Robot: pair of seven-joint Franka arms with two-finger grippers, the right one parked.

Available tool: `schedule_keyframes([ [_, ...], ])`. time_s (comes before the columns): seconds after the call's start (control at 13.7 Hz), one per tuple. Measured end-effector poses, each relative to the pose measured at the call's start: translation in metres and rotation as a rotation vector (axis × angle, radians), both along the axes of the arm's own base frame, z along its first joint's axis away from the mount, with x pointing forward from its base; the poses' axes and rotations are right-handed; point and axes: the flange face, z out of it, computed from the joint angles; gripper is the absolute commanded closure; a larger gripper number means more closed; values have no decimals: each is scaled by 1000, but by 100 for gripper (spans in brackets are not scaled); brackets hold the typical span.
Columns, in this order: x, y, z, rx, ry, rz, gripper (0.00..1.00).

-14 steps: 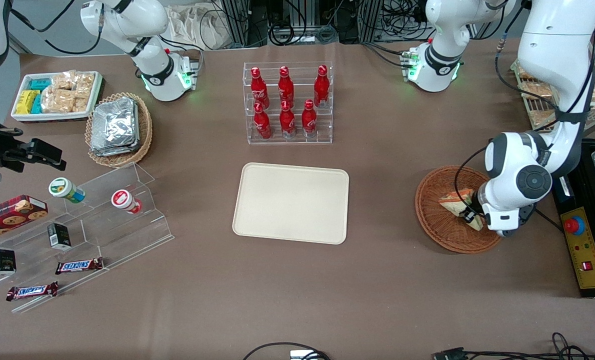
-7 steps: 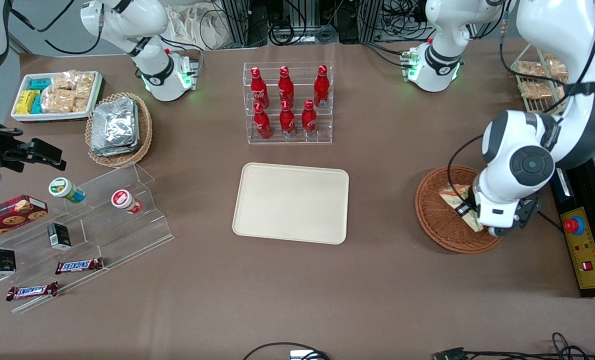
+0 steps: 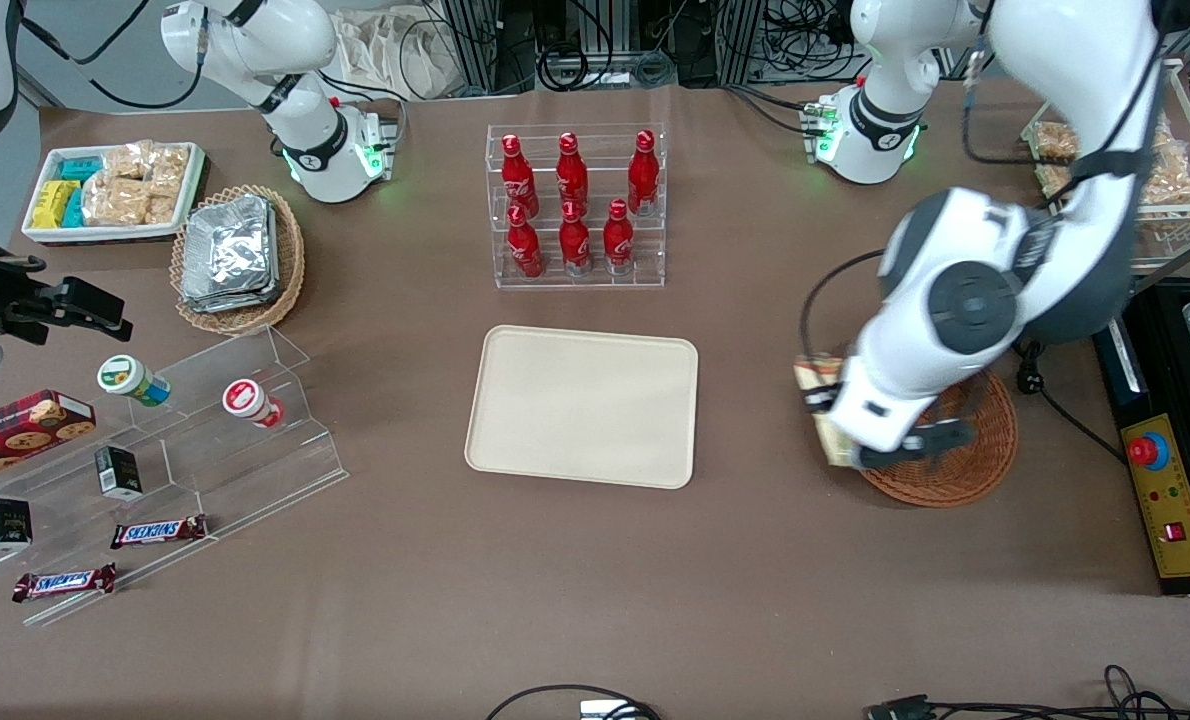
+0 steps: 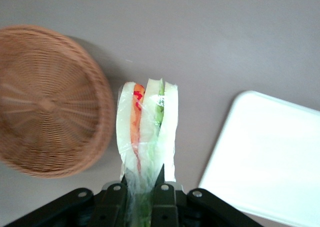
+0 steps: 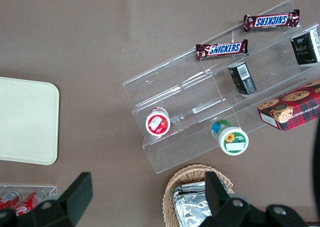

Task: Place sandwich from basket to tray
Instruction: 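Lift the sandwich and carry it with the left gripper over the tray, then lower the sandwich onto the tray and open the left gripper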

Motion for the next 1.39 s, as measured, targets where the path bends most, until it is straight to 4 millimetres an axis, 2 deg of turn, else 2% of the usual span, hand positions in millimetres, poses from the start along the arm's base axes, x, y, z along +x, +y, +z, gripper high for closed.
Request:
schedule_keyframes([
  [0.22, -17, -94, -47, -41, 54, -136, 100],
  [0.29, -23, -118, -66, -52, 69, -168, 100],
  [0.44, -29, -150, -109, -91, 71, -217, 100],
  [0.58, -30, -161, -148, -119, 86, -257, 100],
  [0.73, -27, -157, -165, -126, 103, -307, 100],
  [1.02, -27, -155, -169, -129, 109, -353, 100],
  [1.39, -29, -154, -184, -122, 128, -335, 100],
])
